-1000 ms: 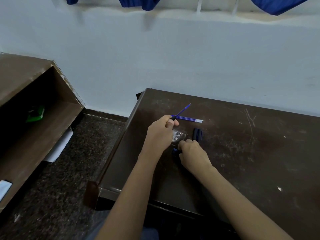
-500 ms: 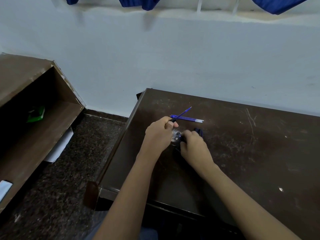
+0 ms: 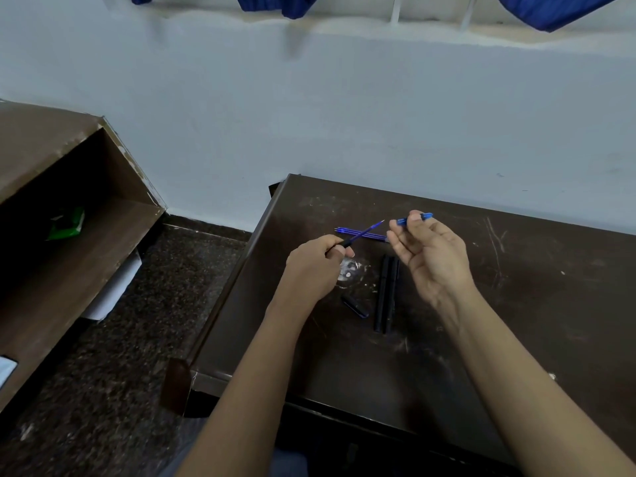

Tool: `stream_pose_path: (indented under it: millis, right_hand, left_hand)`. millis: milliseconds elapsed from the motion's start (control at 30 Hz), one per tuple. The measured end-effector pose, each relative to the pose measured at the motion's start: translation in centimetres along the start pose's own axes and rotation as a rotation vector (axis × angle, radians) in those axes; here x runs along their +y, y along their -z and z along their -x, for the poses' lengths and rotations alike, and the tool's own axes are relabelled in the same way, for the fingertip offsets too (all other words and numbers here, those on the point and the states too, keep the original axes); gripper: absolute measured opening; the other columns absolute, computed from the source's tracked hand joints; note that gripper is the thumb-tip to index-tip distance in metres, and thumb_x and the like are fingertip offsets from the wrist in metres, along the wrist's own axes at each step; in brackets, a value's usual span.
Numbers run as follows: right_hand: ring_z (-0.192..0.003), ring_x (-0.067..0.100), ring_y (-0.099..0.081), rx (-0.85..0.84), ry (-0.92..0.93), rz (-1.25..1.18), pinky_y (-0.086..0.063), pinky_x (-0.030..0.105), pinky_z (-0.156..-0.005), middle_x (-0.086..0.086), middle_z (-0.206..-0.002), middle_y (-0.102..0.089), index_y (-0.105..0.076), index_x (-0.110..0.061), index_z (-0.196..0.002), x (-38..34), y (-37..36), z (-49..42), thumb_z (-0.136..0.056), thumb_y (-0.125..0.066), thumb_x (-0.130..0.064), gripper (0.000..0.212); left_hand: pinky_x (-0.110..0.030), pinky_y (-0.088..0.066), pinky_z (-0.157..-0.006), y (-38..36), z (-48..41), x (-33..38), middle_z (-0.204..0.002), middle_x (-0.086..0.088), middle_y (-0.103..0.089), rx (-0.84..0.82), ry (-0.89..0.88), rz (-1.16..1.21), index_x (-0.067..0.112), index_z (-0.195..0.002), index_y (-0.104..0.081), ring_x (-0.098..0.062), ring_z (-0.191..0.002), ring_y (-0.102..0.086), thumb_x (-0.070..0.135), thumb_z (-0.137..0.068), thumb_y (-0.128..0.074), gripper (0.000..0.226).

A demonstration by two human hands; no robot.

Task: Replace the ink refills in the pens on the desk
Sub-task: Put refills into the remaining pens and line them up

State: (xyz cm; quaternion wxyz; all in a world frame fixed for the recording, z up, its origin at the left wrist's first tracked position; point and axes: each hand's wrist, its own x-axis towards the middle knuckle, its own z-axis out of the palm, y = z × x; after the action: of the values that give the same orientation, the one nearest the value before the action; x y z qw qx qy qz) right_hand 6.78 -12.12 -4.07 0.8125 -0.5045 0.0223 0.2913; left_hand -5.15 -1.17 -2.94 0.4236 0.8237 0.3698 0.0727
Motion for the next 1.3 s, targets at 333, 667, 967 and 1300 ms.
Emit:
stream_pose_path:
  millis: [333,667,967,1300]
  right_hand:
    - [-0.079,0.014,-0.072,-0.067,0.023,0.059,-0.058,0.033,-0.083,0.01,-0.084,-0.069,-0.062,-0.007,-0.097,0.4,-0.5,0.5,-0.092,-0.057,-0.006,0.007]
    - [-0.079,0.014,-0.071,-0.101,0.045,0.135,-0.058,0.035,-0.084,0.017,-0.095,-0.068,-0.063,-0.008,-0.099,0.6,-0.6,0.9,-0.092,-0.057,-0.006,0.009]
    - [-0.075,0.011,-0.07,-0.103,0.024,0.212,-0.058,0.032,-0.082,0.007,-0.083,-0.068,-0.064,-0.006,-0.1,0.6,-0.4,0.6,-0.091,-0.059,-0.007,0.01]
    - [-0.076,0.011,-0.069,-0.167,-0.026,0.278,-0.058,0.033,-0.082,0.007,-0.081,-0.069,-0.067,-0.007,-0.098,1.1,-0.8,1.1,-0.091,-0.058,-0.004,0.012]
  left_hand:
    - [-0.015,-0.035,-0.058,-0.1,-0.3,-0.3,-0.09,0.005,-0.059,-0.042,0.013,-0.021,0.023,-0.107,-0.068,-0.005,-0.069,-0.048,0.024,-0.1,-0.042,0.027]
    - [-0.017,-0.037,-0.059,-0.1,-0.3,-0.4,-0.094,0.004,-0.061,-0.064,0.018,-0.01,0.024,-0.108,-0.068,-0.005,-0.074,-0.049,0.026,-0.099,-0.043,0.027]
    - [-0.018,-0.041,-0.063,0.1,0.1,-0.1,-0.082,0.002,-0.068,-0.077,0.002,0.041,0.02,-0.087,-0.074,-0.007,-0.075,-0.057,0.043,-0.097,-0.044,0.039]
    - [-0.017,-0.039,-0.06,0.0,0.0,0.0,-0.09,0.0,-0.069,-0.064,-0.019,0.062,0.019,-0.089,-0.067,-0.007,-0.078,-0.061,0.035,-0.095,-0.049,0.025]
